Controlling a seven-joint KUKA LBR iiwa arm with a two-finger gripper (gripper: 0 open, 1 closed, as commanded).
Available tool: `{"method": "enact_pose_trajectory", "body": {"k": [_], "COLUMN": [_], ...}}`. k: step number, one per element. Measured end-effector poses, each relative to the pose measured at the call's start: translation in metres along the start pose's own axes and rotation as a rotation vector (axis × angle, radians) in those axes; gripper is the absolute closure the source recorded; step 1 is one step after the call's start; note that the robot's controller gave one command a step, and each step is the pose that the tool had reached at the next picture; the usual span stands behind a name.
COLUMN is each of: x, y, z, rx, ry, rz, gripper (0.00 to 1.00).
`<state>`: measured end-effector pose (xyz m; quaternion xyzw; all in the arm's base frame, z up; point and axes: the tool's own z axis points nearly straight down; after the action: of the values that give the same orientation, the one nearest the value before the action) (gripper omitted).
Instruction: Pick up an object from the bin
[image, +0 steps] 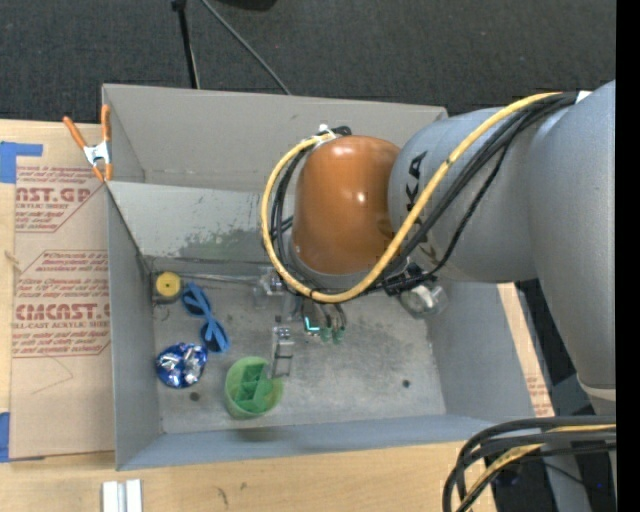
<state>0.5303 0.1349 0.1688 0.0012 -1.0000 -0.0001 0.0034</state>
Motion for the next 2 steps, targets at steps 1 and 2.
{"method": "enact_pose_trajectory", "body": {"k": [1,2], "x": [0.0492,0.0478], "y": [0.0055,0.0061], "z": [0.0816,0.0793], "rx": [0.001,0.0], "ry": [-0.006,-0.01], "rz": [-0.418,-0.416], "gripper": [0.0,1.0]}}
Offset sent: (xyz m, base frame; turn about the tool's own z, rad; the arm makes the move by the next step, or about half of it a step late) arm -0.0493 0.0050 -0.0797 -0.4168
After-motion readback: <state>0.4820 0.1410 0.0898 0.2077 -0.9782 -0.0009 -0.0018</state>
